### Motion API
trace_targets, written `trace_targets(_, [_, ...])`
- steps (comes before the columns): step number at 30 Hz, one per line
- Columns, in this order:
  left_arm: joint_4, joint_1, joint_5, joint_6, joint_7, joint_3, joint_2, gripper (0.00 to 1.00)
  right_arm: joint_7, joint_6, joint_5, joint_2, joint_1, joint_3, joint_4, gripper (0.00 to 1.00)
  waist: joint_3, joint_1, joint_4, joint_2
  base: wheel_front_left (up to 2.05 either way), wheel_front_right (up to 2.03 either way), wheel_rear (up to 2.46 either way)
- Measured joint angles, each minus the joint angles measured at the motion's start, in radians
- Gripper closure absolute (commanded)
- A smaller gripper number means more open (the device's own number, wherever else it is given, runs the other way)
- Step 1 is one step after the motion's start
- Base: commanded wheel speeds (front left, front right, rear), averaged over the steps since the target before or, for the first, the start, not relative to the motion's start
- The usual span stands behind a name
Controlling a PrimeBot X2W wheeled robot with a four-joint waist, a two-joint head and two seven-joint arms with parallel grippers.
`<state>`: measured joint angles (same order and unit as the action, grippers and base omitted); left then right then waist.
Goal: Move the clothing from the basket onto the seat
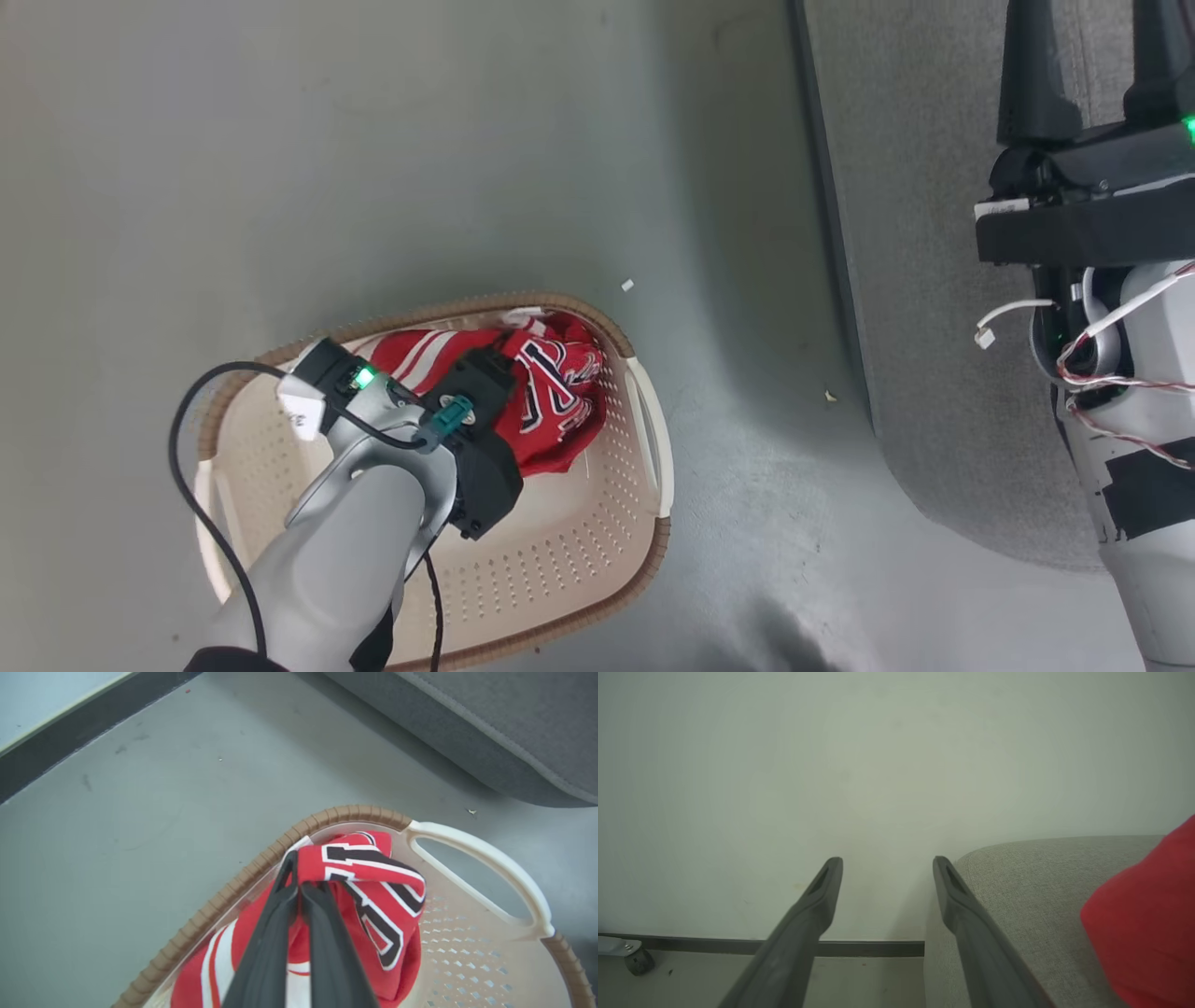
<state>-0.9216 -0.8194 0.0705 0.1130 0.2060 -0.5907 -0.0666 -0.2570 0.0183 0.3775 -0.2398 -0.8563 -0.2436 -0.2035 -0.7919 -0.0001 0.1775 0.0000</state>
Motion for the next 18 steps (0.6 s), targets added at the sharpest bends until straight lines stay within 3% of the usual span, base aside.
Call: trace_targets(18, [0.076, 0.007, 0.122, 0.0, 0.037, 0.119, -0.014, 1.0, 0.0, 0.03, -0.009, 0.021, 0.136, -0.007, -0.129, 0.0, 0.21, -0.0001, -0.069, -0.0001, 0.0, 0.0, 0.0])
